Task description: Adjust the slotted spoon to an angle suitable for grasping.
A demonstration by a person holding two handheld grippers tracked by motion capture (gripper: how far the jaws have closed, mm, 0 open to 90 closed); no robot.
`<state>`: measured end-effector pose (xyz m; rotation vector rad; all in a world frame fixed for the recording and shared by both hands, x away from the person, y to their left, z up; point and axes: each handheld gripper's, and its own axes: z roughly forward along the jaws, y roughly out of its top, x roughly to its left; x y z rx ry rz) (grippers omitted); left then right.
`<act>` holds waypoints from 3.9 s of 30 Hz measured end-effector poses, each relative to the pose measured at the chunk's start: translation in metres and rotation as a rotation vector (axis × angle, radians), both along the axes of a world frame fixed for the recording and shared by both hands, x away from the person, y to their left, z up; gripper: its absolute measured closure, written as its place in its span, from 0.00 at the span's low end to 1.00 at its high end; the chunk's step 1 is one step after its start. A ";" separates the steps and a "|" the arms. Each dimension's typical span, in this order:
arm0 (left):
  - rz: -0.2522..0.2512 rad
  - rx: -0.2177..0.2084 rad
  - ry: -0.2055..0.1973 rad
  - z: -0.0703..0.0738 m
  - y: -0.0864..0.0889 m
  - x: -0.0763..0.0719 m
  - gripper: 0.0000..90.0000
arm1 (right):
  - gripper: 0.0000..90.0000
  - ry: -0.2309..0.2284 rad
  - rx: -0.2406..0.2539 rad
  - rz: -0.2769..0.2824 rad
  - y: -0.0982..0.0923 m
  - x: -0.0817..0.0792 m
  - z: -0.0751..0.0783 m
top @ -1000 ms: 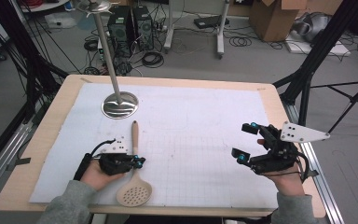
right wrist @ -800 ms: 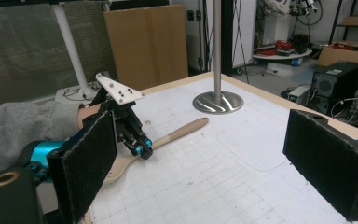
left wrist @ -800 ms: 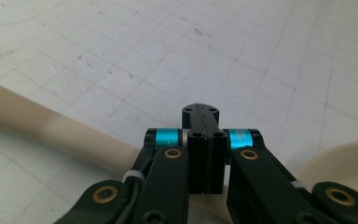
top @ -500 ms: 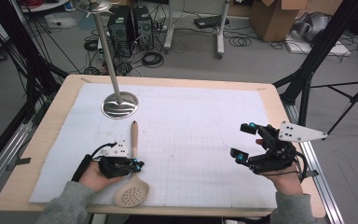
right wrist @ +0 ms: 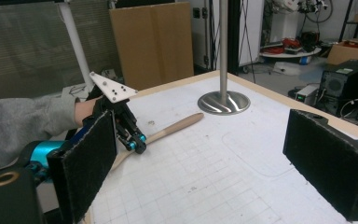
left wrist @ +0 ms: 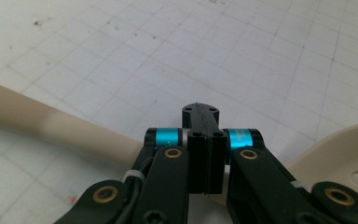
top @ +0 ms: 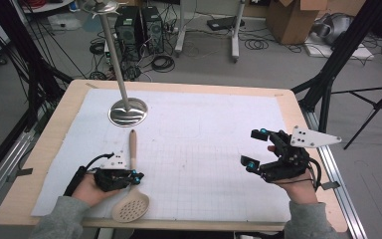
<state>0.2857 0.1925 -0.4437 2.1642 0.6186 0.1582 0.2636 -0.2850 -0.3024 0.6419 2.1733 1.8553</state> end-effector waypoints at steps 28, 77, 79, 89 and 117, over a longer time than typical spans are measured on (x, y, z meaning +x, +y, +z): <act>0.234 -0.057 -0.020 -0.006 0.057 0.027 1.00 | 0.10 0.014 -0.004 0.016 0.005 0.002 -0.002; -0.002 -0.045 -0.074 0.022 -0.025 0.007 1.00 | 0.10 0.008 0.008 -0.011 -0.006 -0.008 0.003; -0.045 -0.032 -0.077 0.022 -0.030 0.002 1.00 | 0.10 0.007 0.002 -0.010 -0.004 -0.007 0.002; -0.078 0.035 -0.030 0.012 -0.030 0.000 1.00 | 0.10 0.012 -0.003 0.001 -0.001 -0.005 0.003; -0.131 0.023 -0.046 -0.001 0.039 0.006 1.00 | 0.10 0.028 -0.021 0.021 0.009 0.001 -0.002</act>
